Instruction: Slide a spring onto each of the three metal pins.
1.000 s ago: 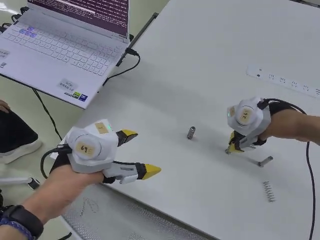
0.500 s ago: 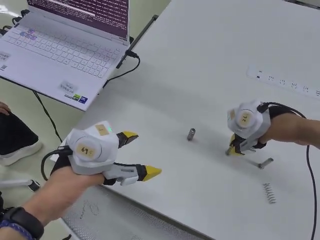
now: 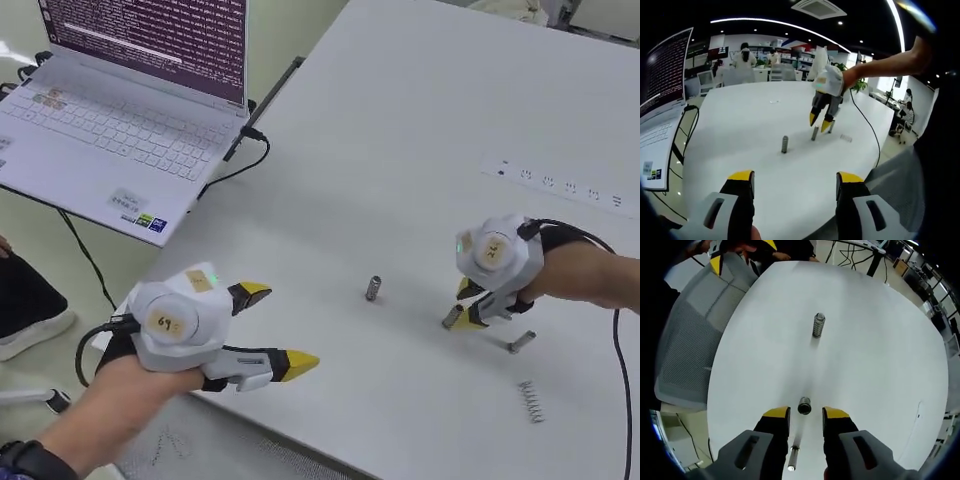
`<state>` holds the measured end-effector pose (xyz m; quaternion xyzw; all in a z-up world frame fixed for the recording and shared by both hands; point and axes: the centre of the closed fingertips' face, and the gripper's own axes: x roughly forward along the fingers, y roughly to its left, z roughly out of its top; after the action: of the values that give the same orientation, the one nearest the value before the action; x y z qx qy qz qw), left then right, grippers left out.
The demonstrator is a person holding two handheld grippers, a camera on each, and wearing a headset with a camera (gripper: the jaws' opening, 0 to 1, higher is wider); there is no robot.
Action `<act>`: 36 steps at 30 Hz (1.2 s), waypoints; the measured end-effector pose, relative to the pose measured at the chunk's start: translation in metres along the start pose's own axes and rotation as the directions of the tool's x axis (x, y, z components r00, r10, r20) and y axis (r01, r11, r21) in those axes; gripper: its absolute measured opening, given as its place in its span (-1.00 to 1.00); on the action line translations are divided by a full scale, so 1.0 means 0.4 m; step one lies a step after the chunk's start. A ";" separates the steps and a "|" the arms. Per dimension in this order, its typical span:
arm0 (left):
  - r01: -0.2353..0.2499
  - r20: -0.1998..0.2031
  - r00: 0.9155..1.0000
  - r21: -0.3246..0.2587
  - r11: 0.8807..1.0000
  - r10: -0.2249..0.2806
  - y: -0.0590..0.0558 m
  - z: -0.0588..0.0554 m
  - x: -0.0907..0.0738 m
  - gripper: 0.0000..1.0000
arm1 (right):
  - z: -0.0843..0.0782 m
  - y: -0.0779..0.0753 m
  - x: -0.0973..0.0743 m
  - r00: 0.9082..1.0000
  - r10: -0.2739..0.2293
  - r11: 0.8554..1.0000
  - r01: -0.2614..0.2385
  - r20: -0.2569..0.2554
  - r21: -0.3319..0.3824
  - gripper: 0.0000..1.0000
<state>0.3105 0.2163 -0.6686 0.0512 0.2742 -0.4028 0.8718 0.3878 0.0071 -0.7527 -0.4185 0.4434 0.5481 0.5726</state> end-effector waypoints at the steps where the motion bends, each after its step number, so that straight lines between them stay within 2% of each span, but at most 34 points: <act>1: 0.001 0.001 1.000 0.001 1.000 -0.001 -0.001 0.002 0.000 0.24 | 0.000 0.001 -0.005 1.000 -0.005 1.000 0.005 0.003 0.005 -0.51; 19: 0.004 0.009 1.000 0.016 1.000 -0.004 -0.013 0.021 -0.002 0.24 | -0.022 0.009 -0.050 0.995 -0.077 0.992 0.069 0.071 0.101 -0.40; 29: -0.002 0.021 1.000 0.016 1.000 0.001 -0.010 0.037 -0.005 0.24 | -0.030 0.014 -0.075 0.984 -0.123 0.979 0.100 0.125 0.175 -0.37; 36: 0.000 0.024 1.000 0.015 1.000 0.000 -0.015 0.042 -0.001 0.23 | -0.032 0.019 -0.094 0.973 -0.155 0.966 0.113 0.170 0.234 -0.36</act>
<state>0.3133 0.2074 -0.6532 0.0529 0.2605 -0.4053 0.8747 0.3793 -0.0145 -0.7197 -0.3275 0.4168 0.4918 0.6908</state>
